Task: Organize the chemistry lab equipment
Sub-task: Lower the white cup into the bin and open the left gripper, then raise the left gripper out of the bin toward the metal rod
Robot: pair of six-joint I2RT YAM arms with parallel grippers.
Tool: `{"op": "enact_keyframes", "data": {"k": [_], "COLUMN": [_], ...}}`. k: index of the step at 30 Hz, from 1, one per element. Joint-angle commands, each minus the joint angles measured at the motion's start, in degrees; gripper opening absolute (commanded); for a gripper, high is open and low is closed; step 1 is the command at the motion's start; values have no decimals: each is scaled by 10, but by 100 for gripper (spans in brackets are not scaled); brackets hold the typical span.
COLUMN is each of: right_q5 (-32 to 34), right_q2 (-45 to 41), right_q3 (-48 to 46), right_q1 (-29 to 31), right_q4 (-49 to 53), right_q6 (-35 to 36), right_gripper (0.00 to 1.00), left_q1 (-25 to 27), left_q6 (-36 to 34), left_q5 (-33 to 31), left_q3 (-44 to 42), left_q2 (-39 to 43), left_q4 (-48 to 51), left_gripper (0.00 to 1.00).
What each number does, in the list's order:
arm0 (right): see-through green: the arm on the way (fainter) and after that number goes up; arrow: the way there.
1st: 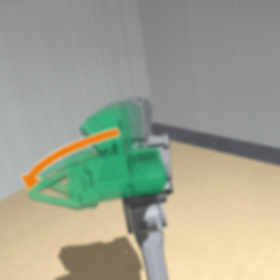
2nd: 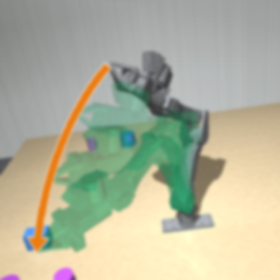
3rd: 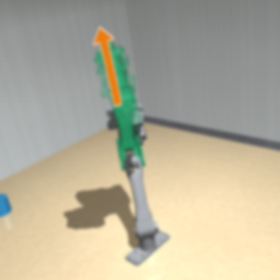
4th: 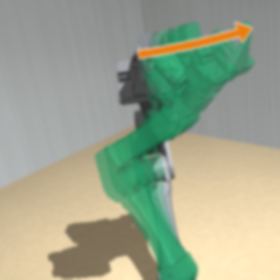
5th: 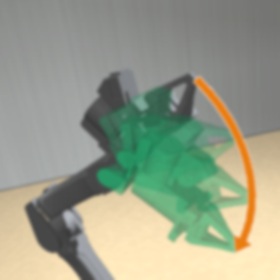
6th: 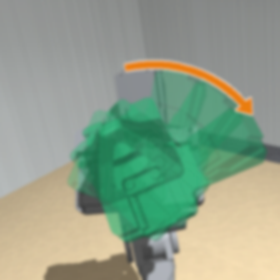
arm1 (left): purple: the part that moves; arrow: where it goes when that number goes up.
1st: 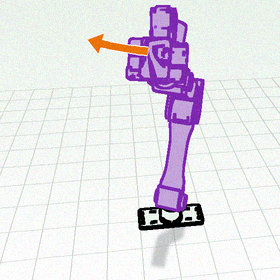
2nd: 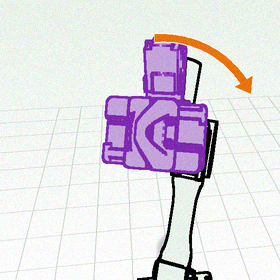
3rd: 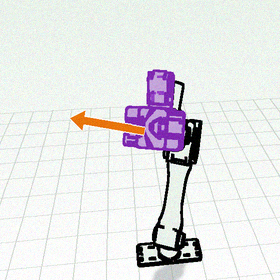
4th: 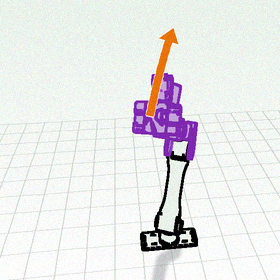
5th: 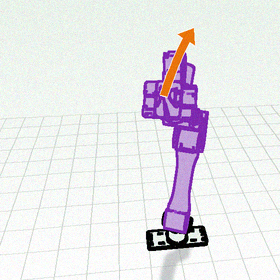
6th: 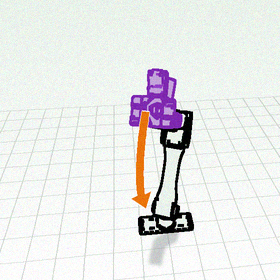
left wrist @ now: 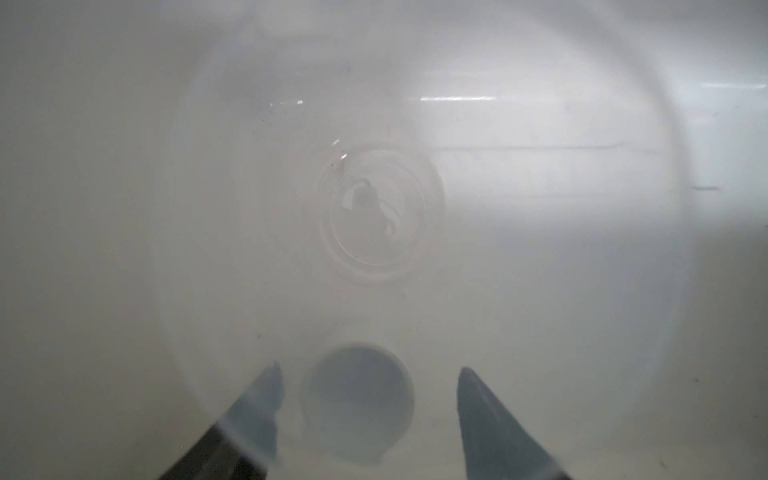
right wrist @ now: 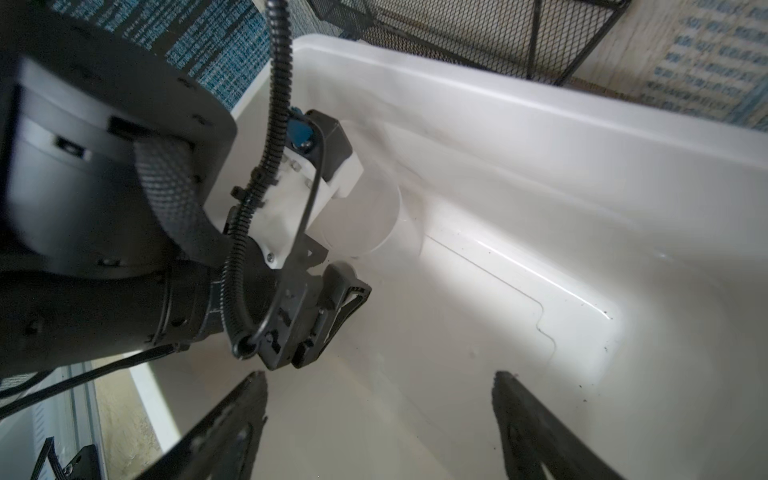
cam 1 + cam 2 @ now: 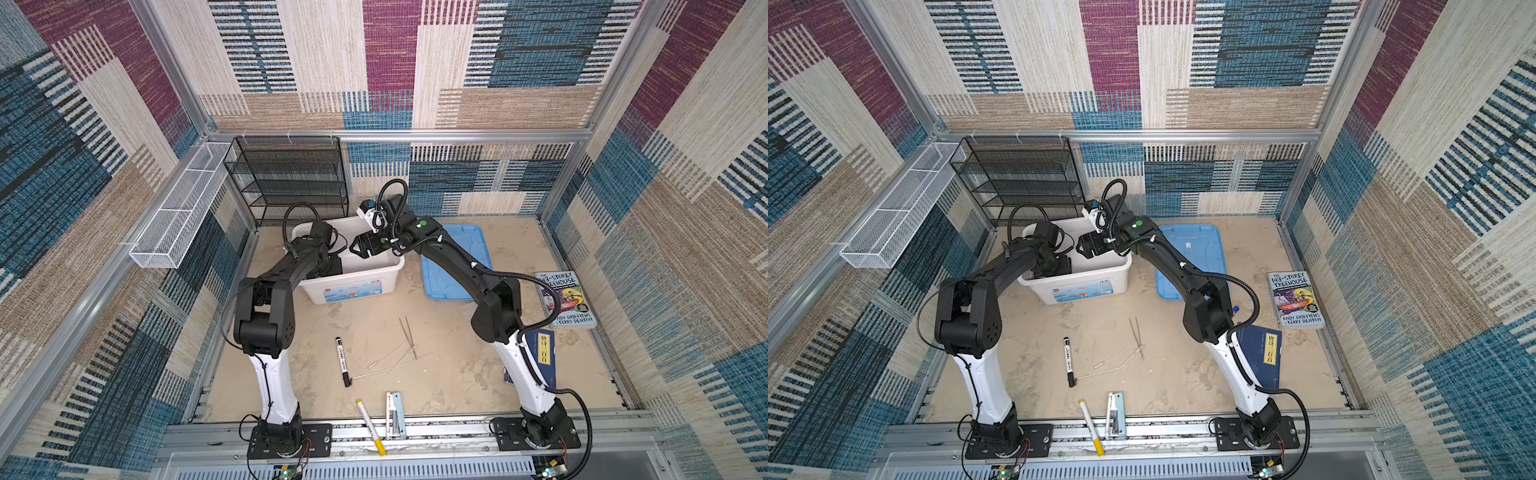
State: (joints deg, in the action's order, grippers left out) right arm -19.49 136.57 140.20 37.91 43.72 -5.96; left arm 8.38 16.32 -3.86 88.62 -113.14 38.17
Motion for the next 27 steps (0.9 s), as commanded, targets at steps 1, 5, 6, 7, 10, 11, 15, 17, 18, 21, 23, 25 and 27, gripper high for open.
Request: {"op": "enact_keyframes", "data": {"k": [1, 5, 6, 7, 10, 11, 15, 17, 18, 21, 23, 25, 27], "right_q5": [12, 24, 26, 29, 41, 45, 64, 72, 78, 98, 112, 109, 102], "right_q2": [-17, -39, -47, -57, -86, -95, -149, -182, -201, -271, -317, -366, -421], "right_q3": [1, -11, -18, -25, -48, -56, -105, -136, -159, -236, -286, -345, -416], "right_q1": [0, 0, 1, 0, 0, 1, 0, 0, 1, 1, 1, 0, 1], "right_q4": [-13, -19, -24, -30, -44, -48, -75, -89, -99, -135, -155, -177, -200], "right_q6": [-1, -6, -8, -9, -14, -16, -23, -24, -25, -27, -34, -35, -34], "right_gripper": [87, 87, 87, 87, 88, 88, 88, 89, 89, 89, 90, 91, 92], "left_q1": [0, 0, 0, 0, 1, 1, 1, 0, 3, 31, 52, 73, 95], "left_q6": [0, 5, 8, 10, 15, 15, 13, 10, 8, -8, -15, -25, -36], "left_q5": [10, 13, 15, 18, 28, 29, 31, 38, 41, 15, 6, 3, 6], "left_q3": [3, -2, -3, -6, -13, -16, -28, -34, -39, -56, -65, -81, -93], "left_q2": [27, 59, 68, 77, 106, 117, 172, 202, 221, 278, 312, 347, 382], "left_q4": [9, 9, 9, 8, 9, 8, 11, 17, 21, 39, 60, 73, 93], "left_gripper": [75, 85, 87, 88, 93, 94, 96, 98, 99, 99, 100, 100, 100]}}
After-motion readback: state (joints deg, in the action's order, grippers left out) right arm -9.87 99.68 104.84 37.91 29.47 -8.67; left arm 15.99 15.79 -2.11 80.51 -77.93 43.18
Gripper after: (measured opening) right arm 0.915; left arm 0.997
